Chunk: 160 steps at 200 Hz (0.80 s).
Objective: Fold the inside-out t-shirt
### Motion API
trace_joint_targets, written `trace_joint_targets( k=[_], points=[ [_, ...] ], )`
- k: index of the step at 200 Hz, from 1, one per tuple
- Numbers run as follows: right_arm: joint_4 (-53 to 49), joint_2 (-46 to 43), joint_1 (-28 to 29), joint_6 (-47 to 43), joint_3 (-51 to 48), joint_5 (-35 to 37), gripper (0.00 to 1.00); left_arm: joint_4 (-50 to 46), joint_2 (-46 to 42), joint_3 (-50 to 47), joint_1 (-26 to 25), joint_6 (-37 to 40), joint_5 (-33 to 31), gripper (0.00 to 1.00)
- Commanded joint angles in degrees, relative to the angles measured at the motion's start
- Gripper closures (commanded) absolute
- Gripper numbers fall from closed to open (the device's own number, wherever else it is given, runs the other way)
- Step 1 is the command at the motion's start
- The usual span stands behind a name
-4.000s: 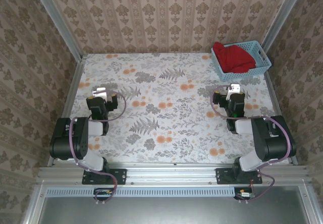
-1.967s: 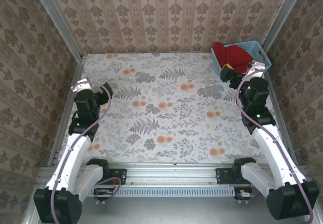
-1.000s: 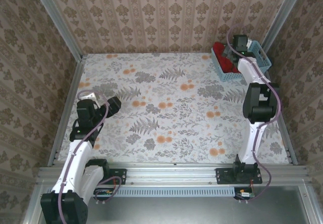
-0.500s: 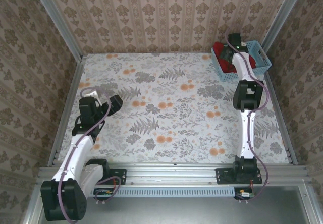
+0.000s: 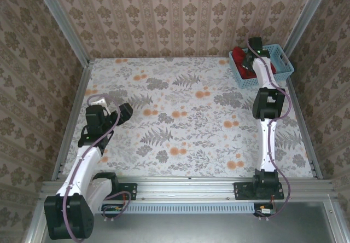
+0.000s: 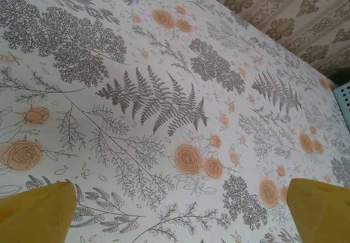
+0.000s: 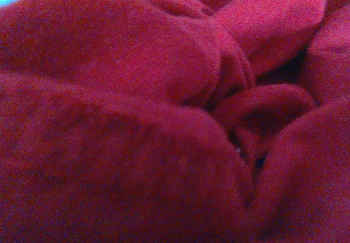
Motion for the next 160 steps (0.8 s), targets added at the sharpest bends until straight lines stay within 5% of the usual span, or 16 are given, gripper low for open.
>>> trace_joint_targets(
  k=[1,36,160],
  points=[
    [-0.7,-6.7,1.2,-1.8,-0.1,1.2,0.90,0.6,-1.3,0.0,0.2,0.0,1.0,0.00],
    [2.8,-14.7,1.6,-1.7,-5.0,5.9,1.00,-1.3,-4.1,0.6,0.2,0.0,0.7,0.00],
    [31.5,-45.5,7.4,-7.5,-40.0,19.7,1.00,-3.4,-6.7,1.3,0.2,-1.2,2.7,0.00]
  ],
)
